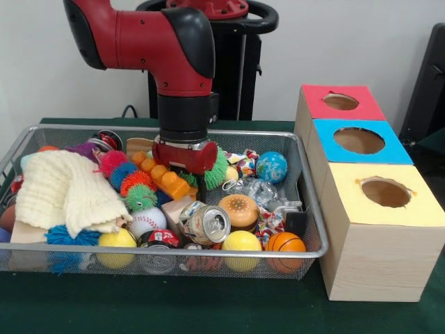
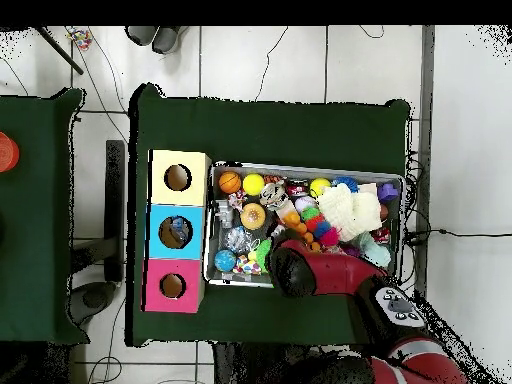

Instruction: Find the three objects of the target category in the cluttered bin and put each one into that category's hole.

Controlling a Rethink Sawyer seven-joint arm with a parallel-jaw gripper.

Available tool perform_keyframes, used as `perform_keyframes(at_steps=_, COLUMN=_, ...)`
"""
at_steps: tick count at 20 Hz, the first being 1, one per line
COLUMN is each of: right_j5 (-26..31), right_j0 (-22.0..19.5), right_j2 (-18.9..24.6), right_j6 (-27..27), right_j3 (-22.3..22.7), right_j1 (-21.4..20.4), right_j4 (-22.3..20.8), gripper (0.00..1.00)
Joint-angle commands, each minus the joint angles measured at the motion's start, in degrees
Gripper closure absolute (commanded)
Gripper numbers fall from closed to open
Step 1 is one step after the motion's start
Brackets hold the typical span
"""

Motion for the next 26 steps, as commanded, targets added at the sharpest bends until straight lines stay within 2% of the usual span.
perform_keyframes(at_steps=1, right_j5=1.95, right_j0=-3.80, right_j2=-2.94, right_j6=1.33, right_j3=7.03, right_j1=0.06, right_j4=-4.46, gripper=0.00)
perform_keyframes(at_steps=7, right_j5=0.42, right_j0=-2.30, right_j2=-3.80, right_j6=2.41, right_j3=8.88, right_j1=-0.04, right_j4=-4.68, gripper=0.00)
perform_keyframes(at_steps=14, right_j5=-2.71, right_j0=2.35, right_j2=-5.09, right_j6=4.08, right_j3=9.54, right_j1=1.26, right_j4=-3.12, gripper=0.00)
perform_keyframes(at_steps=20, right_j5=-3.33, right_j0=5.16, right_j2=-1.37, right_j6=5.00, right_j3=12.57, right_j1=0.28, right_j4=-2.11, gripper=0.00)
perform_keyframes(at_steps=26, right_j5=-4.96, right_j0=8.91, right_j2=-1.31, right_j6=6.23, right_j3=14.01, right_j1=-0.21, right_j4=-1.32, gripper=0.00)
